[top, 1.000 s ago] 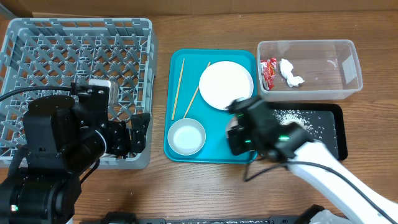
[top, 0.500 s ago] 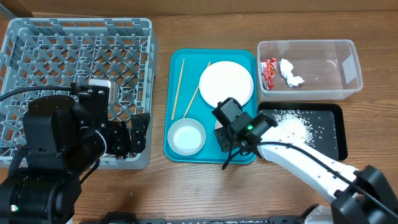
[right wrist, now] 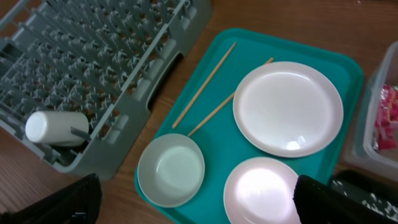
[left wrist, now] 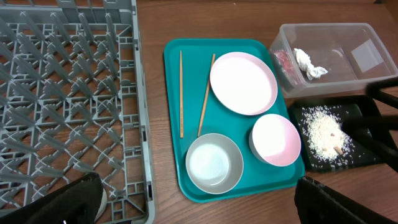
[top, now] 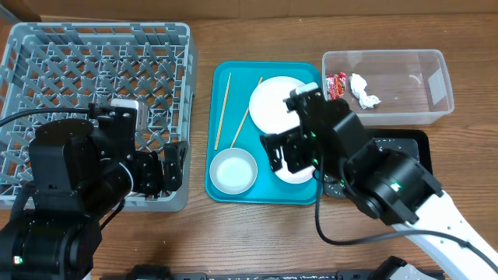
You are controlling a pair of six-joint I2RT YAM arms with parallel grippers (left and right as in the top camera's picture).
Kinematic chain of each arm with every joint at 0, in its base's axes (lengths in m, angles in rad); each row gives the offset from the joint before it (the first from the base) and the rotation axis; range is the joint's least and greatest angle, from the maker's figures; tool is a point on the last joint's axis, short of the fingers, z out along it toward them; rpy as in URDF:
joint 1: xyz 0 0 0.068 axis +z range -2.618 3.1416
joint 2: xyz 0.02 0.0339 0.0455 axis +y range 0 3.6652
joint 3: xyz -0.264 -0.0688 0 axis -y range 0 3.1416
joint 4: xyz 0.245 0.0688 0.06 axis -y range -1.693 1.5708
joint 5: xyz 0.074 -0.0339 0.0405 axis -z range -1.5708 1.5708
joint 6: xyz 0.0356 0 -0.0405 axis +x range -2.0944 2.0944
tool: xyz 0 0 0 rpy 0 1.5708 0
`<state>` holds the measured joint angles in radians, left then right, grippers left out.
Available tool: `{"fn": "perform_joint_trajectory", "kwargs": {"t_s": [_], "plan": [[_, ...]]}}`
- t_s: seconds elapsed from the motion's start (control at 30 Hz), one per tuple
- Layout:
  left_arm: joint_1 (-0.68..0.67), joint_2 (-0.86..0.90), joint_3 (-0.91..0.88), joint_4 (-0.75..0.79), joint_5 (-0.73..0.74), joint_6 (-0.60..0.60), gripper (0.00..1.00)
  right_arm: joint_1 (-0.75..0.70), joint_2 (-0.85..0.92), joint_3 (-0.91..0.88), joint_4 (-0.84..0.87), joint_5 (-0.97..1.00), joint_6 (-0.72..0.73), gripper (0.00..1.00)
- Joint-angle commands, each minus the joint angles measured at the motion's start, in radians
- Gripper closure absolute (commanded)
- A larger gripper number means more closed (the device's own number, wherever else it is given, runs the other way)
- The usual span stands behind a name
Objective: Sort waste into correct bins and load items into the dishwasher
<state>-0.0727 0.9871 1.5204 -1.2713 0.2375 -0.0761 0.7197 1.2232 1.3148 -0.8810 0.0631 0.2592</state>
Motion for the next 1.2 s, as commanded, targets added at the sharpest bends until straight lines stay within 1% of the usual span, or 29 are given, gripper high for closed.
{"fn": "perform_joint_trajectory", "kwargs": {"t_s": [0.0, 0.17, 0.3, 0.4, 0.57, 0.67, 0.83, 0.93, 1.03, 1.17], "plan": [[-0.005, 0.001, 0.006, 0.000, -0.009, -0.014, 0.00, -0.007, -0.019, 0.008, -0.029, 0.030, -0.016, 0.00], [-0.005, 0.002, 0.006, 0.000, -0.009, -0.014, 0.00, -0.061, -0.130, 0.008, -0.011, 0.185, -0.032, 0.00], [-0.005, 0.002, 0.006, 0.000, -0.009, -0.014, 0.00, -0.146, -0.266, 0.006, 0.016, 0.182, -0.105, 0.00], [-0.005, 0.001, 0.006, 0.000, -0.009, -0.014, 0.00, -0.264, -0.378, -0.026, 0.051, 0.149, -0.190, 0.00], [-0.005, 0.001, 0.006, 0.000, -0.009, -0.014, 0.00, -0.511, -0.549, -0.140, 0.093, 0.021, -0.306, 0.00], [-0.005, 0.001, 0.006, 0.000, -0.009, -0.014, 0.00, -0.619, -0.637, -0.244, 0.093, 0.025, -0.313, 0.00], [-0.005, 0.002, 0.006, 0.000, -0.009, -0.014, 0.00, -0.718, -0.786, -0.448, 0.109, 0.023, -0.312, 0.00], [-0.005, 0.001, 0.006, 0.000, -0.009, -0.014, 0.00, -0.742, -0.887, -0.603, 0.182, 0.009, -0.312, 0.00], [-0.005, 0.001, 0.006, 0.000, -0.009, -0.014, 0.00, -0.758, -1.003, -0.786, 0.304, 0.009, -0.311, 0.00], [-0.005, 0.001, 0.006, 0.000, -0.009, -0.014, 0.00, -0.781, -1.129, -0.975, 0.429, -0.001, -0.311, 0.00]]}}
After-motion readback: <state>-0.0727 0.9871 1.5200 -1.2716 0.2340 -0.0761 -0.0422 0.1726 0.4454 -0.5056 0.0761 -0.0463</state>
